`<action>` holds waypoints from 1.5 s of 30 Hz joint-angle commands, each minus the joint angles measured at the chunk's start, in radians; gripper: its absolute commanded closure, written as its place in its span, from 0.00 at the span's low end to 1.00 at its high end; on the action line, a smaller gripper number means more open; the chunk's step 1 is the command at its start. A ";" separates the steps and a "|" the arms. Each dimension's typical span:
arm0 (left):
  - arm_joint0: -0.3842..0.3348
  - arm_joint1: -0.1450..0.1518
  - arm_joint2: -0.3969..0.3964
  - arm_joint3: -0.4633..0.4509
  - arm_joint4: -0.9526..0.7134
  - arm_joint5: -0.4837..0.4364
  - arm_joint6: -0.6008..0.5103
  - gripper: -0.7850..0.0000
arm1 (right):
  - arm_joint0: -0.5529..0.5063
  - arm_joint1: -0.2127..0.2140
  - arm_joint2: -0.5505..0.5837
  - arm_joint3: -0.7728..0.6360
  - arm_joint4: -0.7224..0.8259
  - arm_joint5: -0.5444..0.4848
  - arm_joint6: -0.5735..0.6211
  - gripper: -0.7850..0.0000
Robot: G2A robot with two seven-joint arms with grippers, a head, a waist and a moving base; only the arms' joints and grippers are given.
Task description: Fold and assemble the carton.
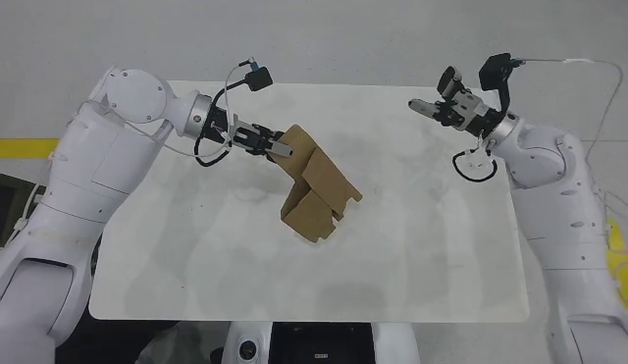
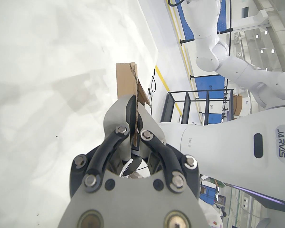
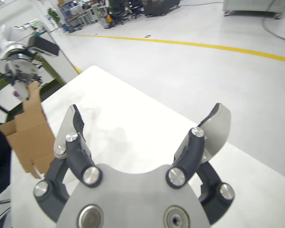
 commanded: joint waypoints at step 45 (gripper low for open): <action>-0.023 0.011 0.121 -0.027 -0.156 -0.006 -0.006 1.00 | 0.482 0.114 -1.090 0.009 0.922 -0.141 0.345 0.54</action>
